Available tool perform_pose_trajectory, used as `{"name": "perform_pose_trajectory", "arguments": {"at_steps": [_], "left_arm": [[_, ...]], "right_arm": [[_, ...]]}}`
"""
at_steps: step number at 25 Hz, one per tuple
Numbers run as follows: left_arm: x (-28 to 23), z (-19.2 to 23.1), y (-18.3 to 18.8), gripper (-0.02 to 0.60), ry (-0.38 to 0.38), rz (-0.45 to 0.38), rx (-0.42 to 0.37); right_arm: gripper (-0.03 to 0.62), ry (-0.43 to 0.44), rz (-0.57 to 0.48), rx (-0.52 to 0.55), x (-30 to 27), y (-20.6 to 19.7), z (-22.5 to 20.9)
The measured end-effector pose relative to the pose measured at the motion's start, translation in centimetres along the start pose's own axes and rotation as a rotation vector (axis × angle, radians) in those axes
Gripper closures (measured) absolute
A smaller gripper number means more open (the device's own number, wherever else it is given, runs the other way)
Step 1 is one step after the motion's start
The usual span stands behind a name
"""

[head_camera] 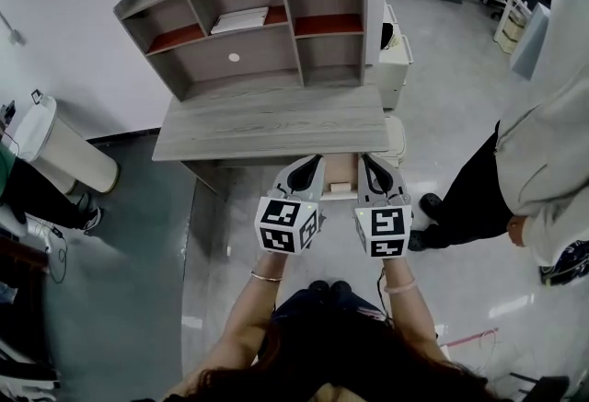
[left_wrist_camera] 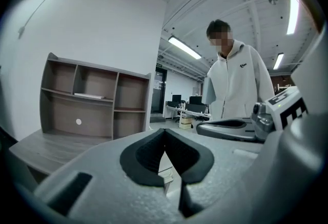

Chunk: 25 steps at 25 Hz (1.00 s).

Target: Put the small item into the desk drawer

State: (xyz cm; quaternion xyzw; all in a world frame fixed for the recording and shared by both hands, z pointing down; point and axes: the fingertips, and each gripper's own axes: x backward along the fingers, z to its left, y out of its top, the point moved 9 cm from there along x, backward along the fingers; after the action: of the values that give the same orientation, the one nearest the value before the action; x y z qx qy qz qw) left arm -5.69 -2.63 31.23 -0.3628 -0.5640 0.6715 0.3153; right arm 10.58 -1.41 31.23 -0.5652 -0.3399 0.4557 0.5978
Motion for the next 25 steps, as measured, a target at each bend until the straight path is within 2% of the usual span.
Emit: {"name": "perform_pose_trajectory", "arguments": {"at_steps": [10,25], "left_arm": [[1.7,1.0,1.7,0.566,-0.014,-0.022,0.004],[2.9,1.6,2.1,0.566,-0.035,-0.034,-0.002]], "right_arm": [[0.592,-0.003,-0.002,0.005,0.5,2.0,1.7],[0.592,-0.016,-0.015,0.012,1.1,3.1,3.2]]}}
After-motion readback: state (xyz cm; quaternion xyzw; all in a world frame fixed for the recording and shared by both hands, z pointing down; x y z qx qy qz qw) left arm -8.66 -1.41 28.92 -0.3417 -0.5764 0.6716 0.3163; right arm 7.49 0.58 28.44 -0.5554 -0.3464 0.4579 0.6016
